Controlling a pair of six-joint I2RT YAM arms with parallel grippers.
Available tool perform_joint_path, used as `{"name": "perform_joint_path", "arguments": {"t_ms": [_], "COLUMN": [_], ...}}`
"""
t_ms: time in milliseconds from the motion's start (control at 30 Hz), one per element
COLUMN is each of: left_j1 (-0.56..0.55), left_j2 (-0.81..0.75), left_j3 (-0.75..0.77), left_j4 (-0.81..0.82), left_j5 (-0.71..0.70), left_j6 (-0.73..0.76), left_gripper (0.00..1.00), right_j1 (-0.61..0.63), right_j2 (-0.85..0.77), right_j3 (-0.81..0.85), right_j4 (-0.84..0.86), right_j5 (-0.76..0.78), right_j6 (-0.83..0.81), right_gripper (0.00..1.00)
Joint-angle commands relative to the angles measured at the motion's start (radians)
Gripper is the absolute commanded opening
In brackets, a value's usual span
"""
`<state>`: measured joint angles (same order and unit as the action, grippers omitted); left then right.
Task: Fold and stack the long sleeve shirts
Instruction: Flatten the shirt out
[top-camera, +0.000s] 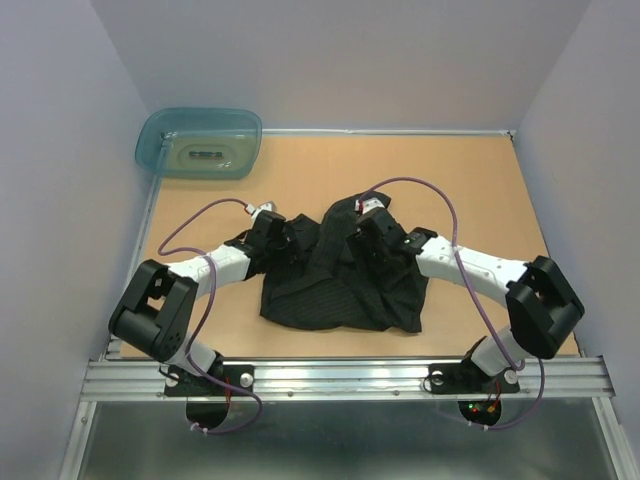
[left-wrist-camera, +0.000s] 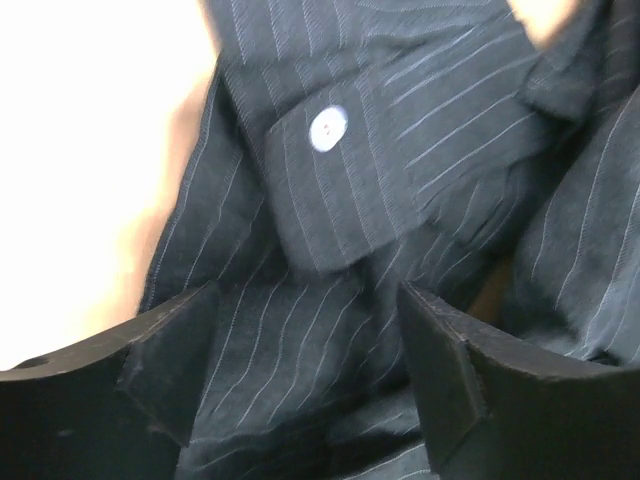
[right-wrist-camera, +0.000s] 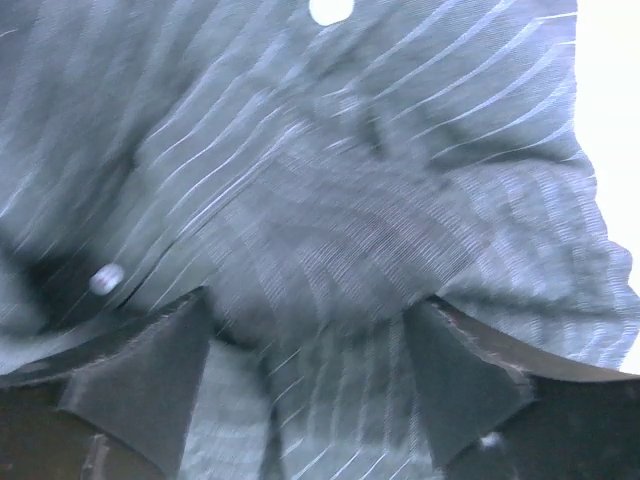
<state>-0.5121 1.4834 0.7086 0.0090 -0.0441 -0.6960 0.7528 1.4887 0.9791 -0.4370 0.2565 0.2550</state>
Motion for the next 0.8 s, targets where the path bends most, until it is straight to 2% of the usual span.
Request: {"name": "perform_joint_path", "arguments": {"t_ms": [0, 67, 233, 333, 400, 467, 567, 767], "left_j1": [0.026, 0.044, 0.076, 0.115, 0.138, 0.177, 0.236, 0.268], "left_j2": [0.055, 0.090, 0.152, 0.178, 0.183, 0.176, 0.161, 0.143], "left_j3": [0.006, 0.012, 0.034, 0.038, 0.035, 0.031, 0.022, 0.054], "left_j4": [0.055, 0.077, 0.101, 0.111, 0.115, 0.124, 0.132, 0.141], "left_j5": [0.038, 0.038, 0.076, 0.087, 0.089, 0.087, 0.090, 0.113], "left_j6": [-0.019, -0.030, -0.043, -0.059, -0.074, -0.092, -0.114, -0.148], "left_gripper": [0.78, 0.72, 0.70, 0.69, 0.69, 0.69, 0.69, 0.69], "right_j1": [0.005, 0.005, -0.013, -0.091, -0.206, -0.341, -0.443, -0.454], "right_j2": [0.044, 0.047, 0.036, -0.062, -0.143, -0.297, -0.503, -0.761], "right_j3": [0.084, 0.093, 0.105, 0.084, 0.060, 0.008, -0.064, -0.161], "right_j4": [0.035, 0.046, 0.061, 0.060, 0.058, 0.052, 0.028, -0.198], "right_j5": [0.240, 0.327, 0.452, 0.466, 0.405, 0.334, 0.316, 0.337], "right_j6": [-0.011, 0.000, -0.011, 0.038, 0.082, 0.169, 0.225, 0.493], "right_gripper": [0.70, 0.38, 0.01, 0.01, 0.01, 0.01, 0.01, 0.03]}}
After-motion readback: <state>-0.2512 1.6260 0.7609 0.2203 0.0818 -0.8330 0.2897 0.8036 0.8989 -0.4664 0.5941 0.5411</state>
